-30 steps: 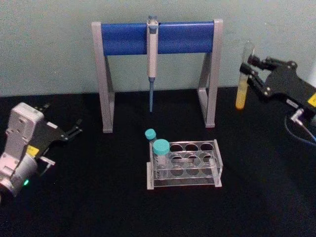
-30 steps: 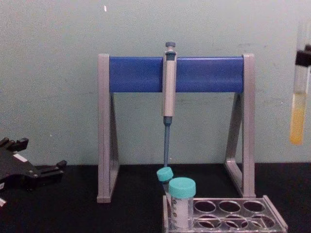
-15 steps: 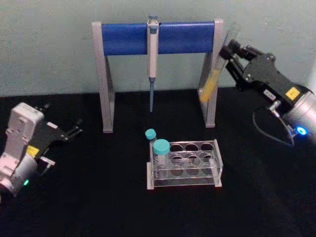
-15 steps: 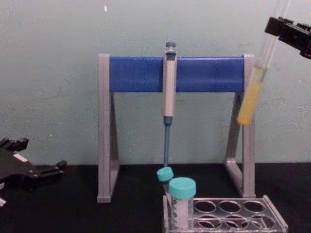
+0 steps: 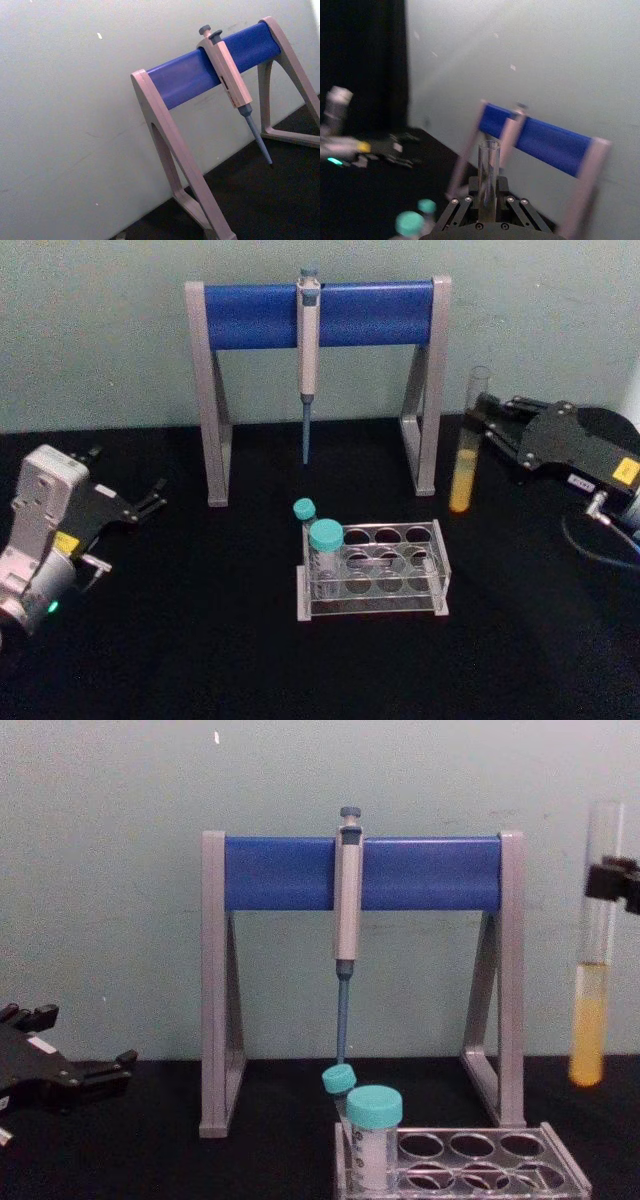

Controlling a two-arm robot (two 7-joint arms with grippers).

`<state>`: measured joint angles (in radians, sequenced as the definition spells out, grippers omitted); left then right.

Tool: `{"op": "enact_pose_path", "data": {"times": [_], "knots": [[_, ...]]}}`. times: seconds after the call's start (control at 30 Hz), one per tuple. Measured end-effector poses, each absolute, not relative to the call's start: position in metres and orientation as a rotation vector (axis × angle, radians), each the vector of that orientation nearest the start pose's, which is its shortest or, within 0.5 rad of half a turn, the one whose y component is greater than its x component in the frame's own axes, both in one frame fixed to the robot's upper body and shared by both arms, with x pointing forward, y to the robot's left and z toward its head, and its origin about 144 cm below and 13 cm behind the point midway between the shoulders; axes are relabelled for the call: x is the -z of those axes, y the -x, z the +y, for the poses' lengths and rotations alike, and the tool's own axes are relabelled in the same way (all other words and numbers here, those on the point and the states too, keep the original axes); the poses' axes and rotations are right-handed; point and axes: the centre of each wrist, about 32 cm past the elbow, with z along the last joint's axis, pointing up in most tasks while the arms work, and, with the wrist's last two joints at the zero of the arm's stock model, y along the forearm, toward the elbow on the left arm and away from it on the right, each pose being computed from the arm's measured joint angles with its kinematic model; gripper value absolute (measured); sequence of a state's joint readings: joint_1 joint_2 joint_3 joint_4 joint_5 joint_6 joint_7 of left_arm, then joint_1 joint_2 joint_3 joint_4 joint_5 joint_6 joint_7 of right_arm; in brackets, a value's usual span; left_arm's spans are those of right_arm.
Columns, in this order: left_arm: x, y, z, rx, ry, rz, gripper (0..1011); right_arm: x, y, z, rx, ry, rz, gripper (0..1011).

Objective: Pick up the test tube from the test tube rack, shake it, then place it back into the test tube rack.

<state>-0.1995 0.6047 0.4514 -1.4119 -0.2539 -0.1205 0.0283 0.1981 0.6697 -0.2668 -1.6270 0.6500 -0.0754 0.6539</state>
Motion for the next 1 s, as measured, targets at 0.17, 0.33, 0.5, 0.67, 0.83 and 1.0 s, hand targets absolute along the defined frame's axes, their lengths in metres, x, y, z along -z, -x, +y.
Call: {"op": "enact_pose_path", "data": {"times": [0.17,0.33,0.5,0.67,0.83,1.0], "knots": [[-1.14,-0.489,0.31,-1.248,-0.304,-0.285,1001,-1.238,-0.495,-0.334,0.819,0.025,-0.262,220],[-1.14,-0.489,0.31,-1.248,-0.304,-0.285,1001,-1.238,-0.5,-0.322,0.918,-0.022,-0.311,220],[-1.14,-0.489,0.31,-1.248,-0.304,-0.285,1001,-1.238,-0.506,-0.312,0.932,-0.098,-0.281,220],[-1.14,-0.489,0.31,-1.248,-0.304,-0.285,1001,-1.237,-0.509,-0.307,0.88,-0.16,-0.209,220],[-1.14,-0.489,0.31,-1.248,-0.304,-0.285,1002,-1.237,-0.509,-0.309,0.811,-0.183,-0.145,220],[-1.14,-0.489,0.31,-1.248,-0.305,-0.285,1001,-1.236,-0.509,-0.31,0.778,-0.183,-0.124,220]]}}
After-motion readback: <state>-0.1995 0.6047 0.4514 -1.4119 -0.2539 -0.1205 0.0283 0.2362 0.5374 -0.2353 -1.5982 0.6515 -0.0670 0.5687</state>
